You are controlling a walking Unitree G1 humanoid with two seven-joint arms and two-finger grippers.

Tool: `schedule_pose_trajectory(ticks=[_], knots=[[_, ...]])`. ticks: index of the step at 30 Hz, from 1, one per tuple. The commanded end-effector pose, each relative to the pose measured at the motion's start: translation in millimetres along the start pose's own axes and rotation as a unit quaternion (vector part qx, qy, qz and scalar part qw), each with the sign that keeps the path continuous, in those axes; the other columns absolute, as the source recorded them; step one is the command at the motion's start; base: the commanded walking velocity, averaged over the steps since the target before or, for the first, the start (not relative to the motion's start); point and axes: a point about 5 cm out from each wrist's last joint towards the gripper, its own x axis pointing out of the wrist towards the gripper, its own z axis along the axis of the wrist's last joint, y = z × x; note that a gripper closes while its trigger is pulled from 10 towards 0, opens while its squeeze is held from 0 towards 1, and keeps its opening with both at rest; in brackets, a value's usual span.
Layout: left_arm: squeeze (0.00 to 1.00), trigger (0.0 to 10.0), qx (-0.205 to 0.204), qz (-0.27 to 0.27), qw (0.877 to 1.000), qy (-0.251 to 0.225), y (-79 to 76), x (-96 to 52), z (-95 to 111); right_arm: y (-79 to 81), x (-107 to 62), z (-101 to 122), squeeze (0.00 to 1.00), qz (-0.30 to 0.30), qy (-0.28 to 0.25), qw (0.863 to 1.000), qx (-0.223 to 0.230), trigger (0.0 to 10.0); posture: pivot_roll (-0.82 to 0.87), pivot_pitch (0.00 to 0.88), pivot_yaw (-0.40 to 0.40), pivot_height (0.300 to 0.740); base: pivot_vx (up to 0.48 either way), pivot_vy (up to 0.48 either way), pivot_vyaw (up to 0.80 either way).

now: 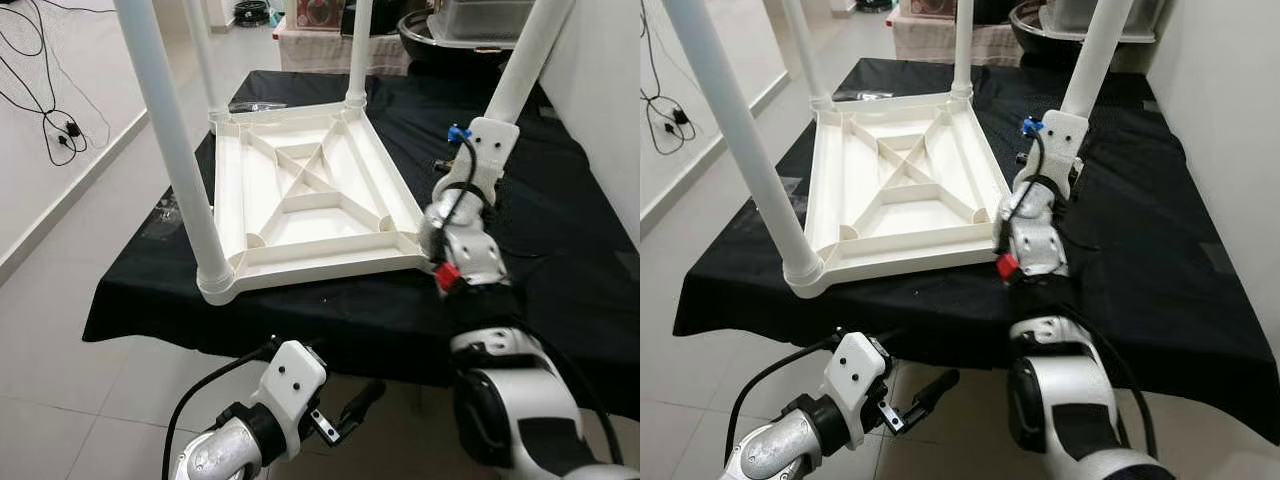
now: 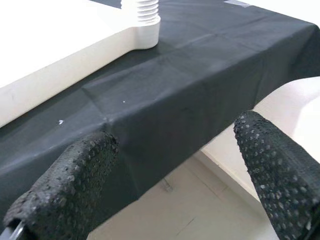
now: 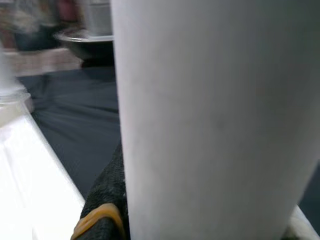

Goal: Building children table

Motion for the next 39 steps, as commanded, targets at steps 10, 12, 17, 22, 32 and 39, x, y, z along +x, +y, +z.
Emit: schedule_pose_trajectory(ticks=[10, 12, 17, 22, 32, 39], knots=[[0.00, 10.0, 0.001, 0.001, 1.000, 0.008, -1.2, 0.0, -4, 0.5, -15.6, -31, 0.00, -0.170, 0.051, 0.984, -0.013, 10.0, 0.10, 0.155, 0.003, 0.740, 0.000, 0.000, 0.00], [0.00, 10.0, 0.001, 0.001, 1.000, 0.008, -1.2, 0.1, -4, 0.1, -15.7, -31, 0.00, -0.176, 0.052, 0.983, -0.015, 10.0, 0.10, 0.155, 0.003, 0.740, 0.000, 0.000, 0.00], [0.00, 10.0, 0.002, 0.001, 1.000, 0.008, -1.3, 0.0, -4, 1.2, -18.8, -33, 0.00, -0.189, 0.062, 0.980, -0.001, 10.0, 0.10, 0.155, 0.003, 0.740, 0.000, 0.000, 0.00], [0.00, 10.0, 0.002, 0.001, 1.000, 0.008, -1.5, 0.2, -4, 3.9, -24.6, -38, 0.00, -0.190, 0.089, 0.978, 0.007, 10.0, 0.09, 0.156, 0.002, 0.740, 0.000, 0.000, 0.00], [0.00, 10.0, 0.001, 0.000, 1.000, 0.009, -2.4, 0.3, -5, 9.6, -38.1, -53, 0.00, -0.189, 0.126, 0.974, 0.025, 10.0, 0.09, 0.142, 0.003, 0.740, 0.000, 0.000, 0.00], [0.00, 10.0, 0.002, -0.001, 1.000, 0.009, -2.4, 0.7, -6, 12.6, -36.5, -38, 0.00, -0.174, 0.062, 0.982, 0.034, 10.0, 0.09, 0.133, 0.002, 0.740, 0.000, 0.000, 0.00]])
